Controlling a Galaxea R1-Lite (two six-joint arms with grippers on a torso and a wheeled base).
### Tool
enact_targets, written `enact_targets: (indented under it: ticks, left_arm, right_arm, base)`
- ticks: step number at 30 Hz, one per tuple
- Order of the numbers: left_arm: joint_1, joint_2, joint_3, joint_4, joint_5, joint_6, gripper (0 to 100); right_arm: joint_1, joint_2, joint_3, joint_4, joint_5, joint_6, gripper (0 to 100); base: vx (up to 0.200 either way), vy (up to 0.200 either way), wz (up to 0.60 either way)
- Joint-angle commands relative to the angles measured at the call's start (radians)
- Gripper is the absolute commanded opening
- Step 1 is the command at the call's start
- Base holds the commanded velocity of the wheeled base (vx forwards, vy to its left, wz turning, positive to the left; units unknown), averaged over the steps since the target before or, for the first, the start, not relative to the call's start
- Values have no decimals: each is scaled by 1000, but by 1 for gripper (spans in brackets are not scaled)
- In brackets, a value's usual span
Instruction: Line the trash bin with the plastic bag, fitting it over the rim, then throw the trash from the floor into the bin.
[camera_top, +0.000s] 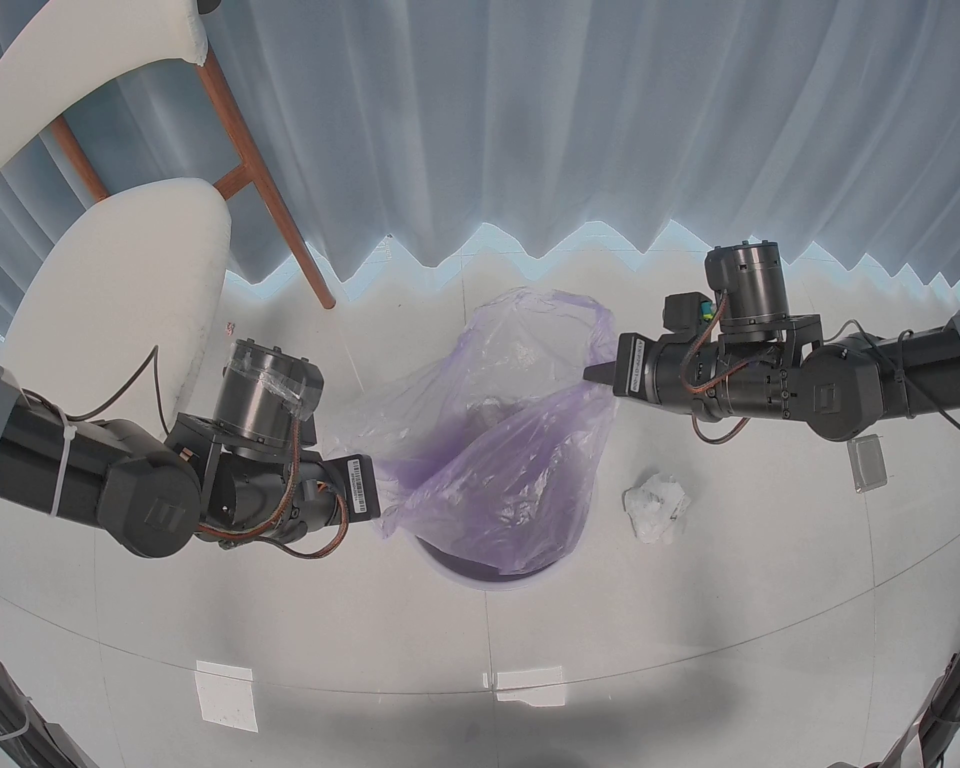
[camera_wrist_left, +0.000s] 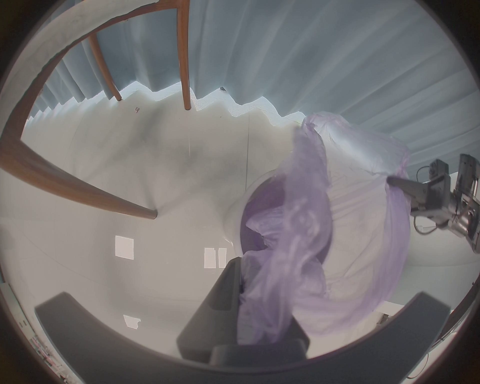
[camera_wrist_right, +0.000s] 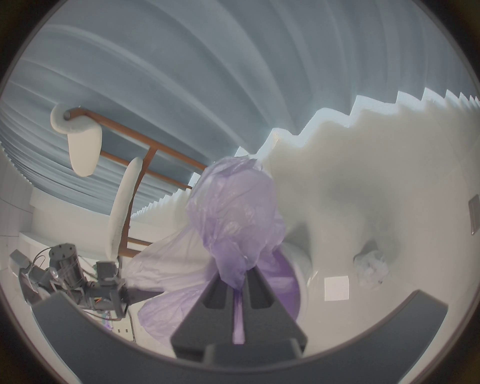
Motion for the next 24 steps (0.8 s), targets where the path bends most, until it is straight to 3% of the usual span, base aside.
enact_targets:
  ticks: [1,6,10,11,19,24]
  left_arm:
    - [1,-15,14,-2,23,0,0]
    - [5,-9,14,-7,34,0,0]
    - [5,8,8,-9,34,6,0]
    - [5,11,6,-10,32,6,100]
    - [8,-142,20,-39,35,18,100]
    - [82,-336,132,-58,37,116,100]
  right_arm:
    - [-47,40,-6,-36,7,-12,0]
    - [-70,89,-5,-113,7,-28,0]
    - [-70,98,-5,-131,6,-87,0]
    - [-70,98,-3,-137,6,-95,0]
    - [-95,52,8,-149,6,-97,0]
    - [-127,26,21,-151,7,-93,0]
  base:
    - [0,0,0]
    - [0,0,0]
    - [0,0,0]
    - [0,0,0]
    - [0,0,0]
    - [0,0,0]
